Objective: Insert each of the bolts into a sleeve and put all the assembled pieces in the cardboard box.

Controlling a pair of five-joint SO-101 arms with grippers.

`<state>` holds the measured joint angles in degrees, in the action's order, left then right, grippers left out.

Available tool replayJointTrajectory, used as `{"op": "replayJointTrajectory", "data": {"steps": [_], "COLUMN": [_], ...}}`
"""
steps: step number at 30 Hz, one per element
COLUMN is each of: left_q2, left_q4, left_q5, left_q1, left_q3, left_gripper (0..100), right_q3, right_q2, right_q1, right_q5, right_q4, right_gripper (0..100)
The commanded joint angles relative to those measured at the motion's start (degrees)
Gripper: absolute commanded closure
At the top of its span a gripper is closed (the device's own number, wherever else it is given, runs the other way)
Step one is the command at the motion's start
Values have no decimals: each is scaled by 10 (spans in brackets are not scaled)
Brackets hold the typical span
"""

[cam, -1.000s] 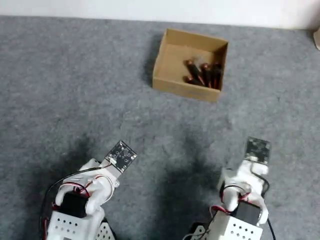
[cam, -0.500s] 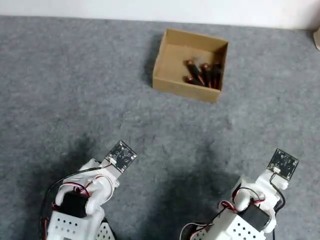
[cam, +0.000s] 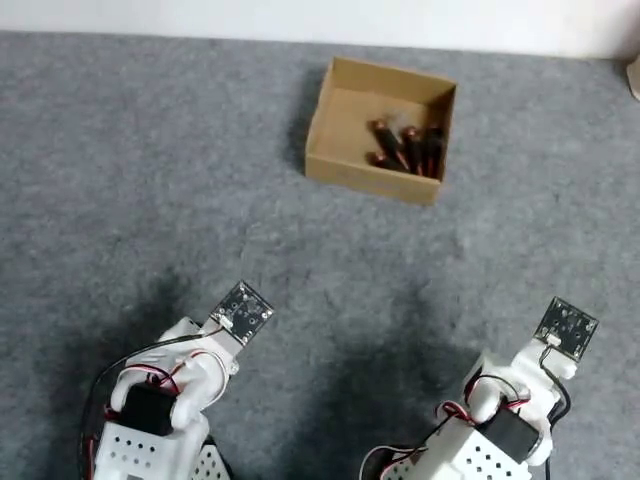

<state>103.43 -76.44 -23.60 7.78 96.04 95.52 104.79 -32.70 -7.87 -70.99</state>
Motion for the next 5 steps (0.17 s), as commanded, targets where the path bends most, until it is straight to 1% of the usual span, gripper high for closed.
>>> {"op": "replayJointTrajectory", "data": {"steps": [1, 5], "left_q2": [5, 5], "left_q4": [-4, -4], "left_q5": [-3, -3], "left_q1": [-7, -7], "left_q3": [12, 12], "left_gripper": [993, 993], "right_q3": [65, 65], "right_q2": [3, 3], "right_q1": [-6, -6], "right_q5": [3, 3], "right_q4": [-4, -4], "right_gripper": [689, 689]}}
